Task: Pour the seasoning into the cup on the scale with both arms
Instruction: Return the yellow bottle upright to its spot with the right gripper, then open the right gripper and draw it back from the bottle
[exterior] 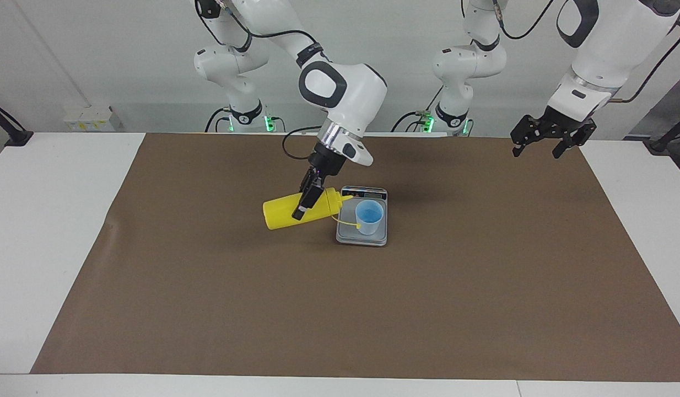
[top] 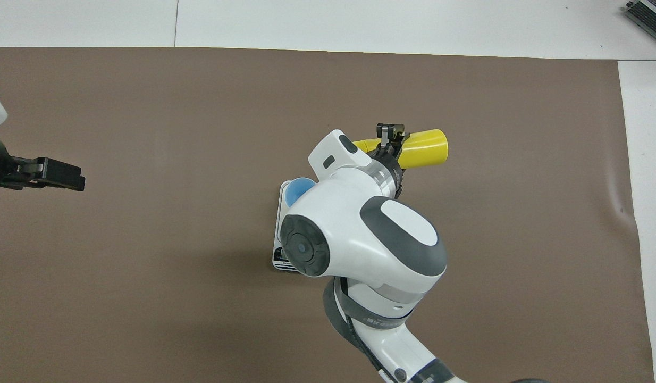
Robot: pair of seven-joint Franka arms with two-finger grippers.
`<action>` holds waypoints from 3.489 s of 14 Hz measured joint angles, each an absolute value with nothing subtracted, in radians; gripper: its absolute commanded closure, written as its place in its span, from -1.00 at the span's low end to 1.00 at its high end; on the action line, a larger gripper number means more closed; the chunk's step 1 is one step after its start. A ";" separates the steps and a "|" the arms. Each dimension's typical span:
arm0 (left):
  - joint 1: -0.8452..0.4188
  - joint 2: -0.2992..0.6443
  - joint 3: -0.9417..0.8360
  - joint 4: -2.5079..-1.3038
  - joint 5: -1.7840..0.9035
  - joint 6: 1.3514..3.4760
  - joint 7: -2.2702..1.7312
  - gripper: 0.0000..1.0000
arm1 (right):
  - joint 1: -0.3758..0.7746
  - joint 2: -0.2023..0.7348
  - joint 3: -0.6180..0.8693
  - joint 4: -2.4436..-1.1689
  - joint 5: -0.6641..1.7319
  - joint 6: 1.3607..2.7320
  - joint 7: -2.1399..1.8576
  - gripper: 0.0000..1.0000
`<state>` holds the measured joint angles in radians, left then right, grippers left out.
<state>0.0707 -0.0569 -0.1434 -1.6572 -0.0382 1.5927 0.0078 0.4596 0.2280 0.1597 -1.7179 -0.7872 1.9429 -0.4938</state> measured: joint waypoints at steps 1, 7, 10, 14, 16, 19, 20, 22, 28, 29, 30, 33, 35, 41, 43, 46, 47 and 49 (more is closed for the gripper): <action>0.071 -0.057 -0.143 -1.657 -0.038 1.593 0.008 -1.00 | 0.434 0.218 0.159 -1.718 -0.687 1.943 -0.512 1.00; 0.071 -0.057 -0.143 -1.657 -0.038 1.593 0.007 -1.00 | 0.234 0.190 0.158 -1.719 -0.197 1.948 -0.764 1.00; 0.071 -0.057 -0.143 -1.657 -0.038 1.593 0.007 -1.00 | 0.114 0.191 0.157 -1.745 -0.007 2.029 -0.960 1.00; 0.071 -0.057 -0.143 -1.657 -0.038 1.593 0.007 -1.00 | -0.018 0.191 0.156 -1.845 0.265 2.151 -1.223 1.00; 0.071 -0.057 -0.143 -1.657 -0.038 1.593 0.007 -1.00 | -0.061 0.191 0.156 -1.897 0.414 2.202 -1.352 1.00; 0.071 -0.057 -0.143 -1.657 -0.038 1.593 0.007 -1.00 | -0.132 0.190 0.155 -1.989 0.662 2.249 -1.586 1.00; 0.071 -0.057 -0.143 -1.657 -0.038 1.593 0.007 -1.00 | -0.162 0.190 0.155 -2.023 0.756 2.253 -1.685 1.00; 0.071 -0.057 -0.143 -1.657 -0.038 1.593 0.007 -1.00 | -0.207 0.190 0.153 -2.093 0.930 2.267 -1.860 1.00; 0.071 -0.057 -0.143 -1.657 -0.038 1.593 0.007 -1.00 | -0.217 0.207 0.155 -2.185 1.186 2.292 -2.093 -1.00; 0.071 -0.057 -0.143 -1.657 -0.038 1.593 0.007 -1.00 | -0.217 0.210 0.155 -2.185 1.191 2.293 -2.097 -1.00; 0.071 -0.057 -0.143 -1.657 -0.038 1.593 0.007 -1.00 | -0.217 0.210 0.155 -2.184 1.194 2.293 -2.097 -1.00; 0.071 -0.057 -0.143 -1.657 -0.038 1.593 0.007 -1.00 | -0.218 0.205 0.155 -2.178 1.195 2.293 -2.097 -1.00; 0.071 -0.057 -0.143 -1.657 -0.038 1.593 0.007 -1.00 | -0.225 0.200 0.154 -2.175 1.195 2.293 -2.097 -1.00; 0.071 -0.057 -0.143 -1.657 -0.038 1.593 0.007 -1.00 | -0.268 0.155 0.153 -2.174 1.017 2.278 -2.092 -1.00; 0.071 -0.057 -0.143 -1.657 -0.038 1.593 0.007 -1.00 | -0.275 0.122 0.151 -2.172 0.941 2.278 -2.067 -1.00; 0.071 -0.057 -0.143 -1.657 -0.038 1.593 0.006 -1.00 | -0.282 0.073 0.150 -2.168 0.857 2.278 -1.993 -1.00; 0.071 -0.057 -0.143 -1.657 -0.038 1.593 0.006 -1.00 | -0.281 0.057 0.150 -2.167 0.819 2.278 -1.954 -1.00; 0.071 -0.057 -0.143 -1.657 -0.038 1.593 0.006 -1.00 | -0.278 0.022 0.153 -2.161 0.711 2.270 -1.829 -1.00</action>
